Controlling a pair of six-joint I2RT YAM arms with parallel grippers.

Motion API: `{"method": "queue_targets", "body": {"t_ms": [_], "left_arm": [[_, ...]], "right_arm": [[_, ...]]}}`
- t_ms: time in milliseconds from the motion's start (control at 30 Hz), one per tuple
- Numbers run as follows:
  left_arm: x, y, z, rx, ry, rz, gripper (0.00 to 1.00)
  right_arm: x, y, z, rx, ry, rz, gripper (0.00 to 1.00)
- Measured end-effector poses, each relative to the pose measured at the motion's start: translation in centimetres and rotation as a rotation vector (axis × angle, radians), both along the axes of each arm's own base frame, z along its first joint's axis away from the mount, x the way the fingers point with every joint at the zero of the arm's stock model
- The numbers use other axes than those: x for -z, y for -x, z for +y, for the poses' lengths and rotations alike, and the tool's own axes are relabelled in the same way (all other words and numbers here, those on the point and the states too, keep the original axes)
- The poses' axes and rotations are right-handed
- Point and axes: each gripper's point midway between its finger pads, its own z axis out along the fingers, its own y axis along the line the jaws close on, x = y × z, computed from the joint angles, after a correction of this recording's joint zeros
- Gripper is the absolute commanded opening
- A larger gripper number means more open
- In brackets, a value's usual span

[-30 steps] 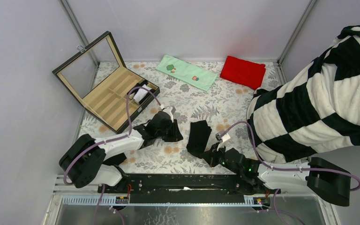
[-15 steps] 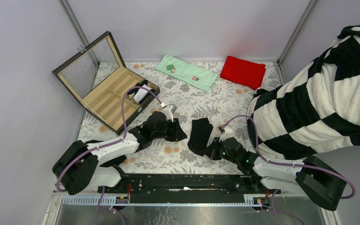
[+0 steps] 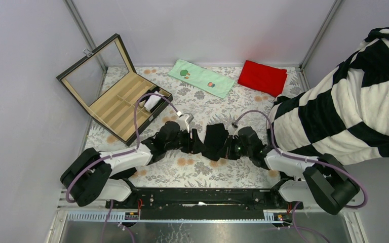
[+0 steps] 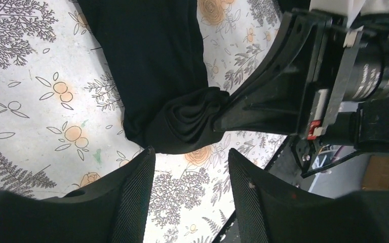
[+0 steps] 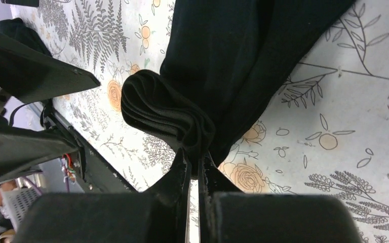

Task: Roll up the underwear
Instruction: Roll the underwear to the center of the board.

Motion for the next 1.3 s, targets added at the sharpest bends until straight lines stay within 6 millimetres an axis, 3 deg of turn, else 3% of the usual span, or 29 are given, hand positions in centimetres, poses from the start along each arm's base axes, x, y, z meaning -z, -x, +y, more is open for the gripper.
{"method": "queue_targets", "body": {"t_ms": [333,733,1067,1300], "left_arm": [[1.0,-0.7,-0.6,0.015,0.001,-0.036,0.61],[3.8,-0.8,-0.7,0.038,-0.047,-0.012,0.56],[3.2,-0.5,-1.6,0.124,-0.013,-0.071,0.55],[4.3,-0.6,-1.6,0.151,-0.041,-0.083,0.55]], "right_arm": [[0.2,-1.3,0.0,-0.038,0.011,0.17,0.0],[0.8,-1.5,-0.6,-0.031,0.001,0.269,0.0],[0.8,-1.7,-0.5,-0.048,-0.003,0.304,0.0],[0.8,-1.7,-0.4,-0.061,-0.01,0.315,0.0]]}}
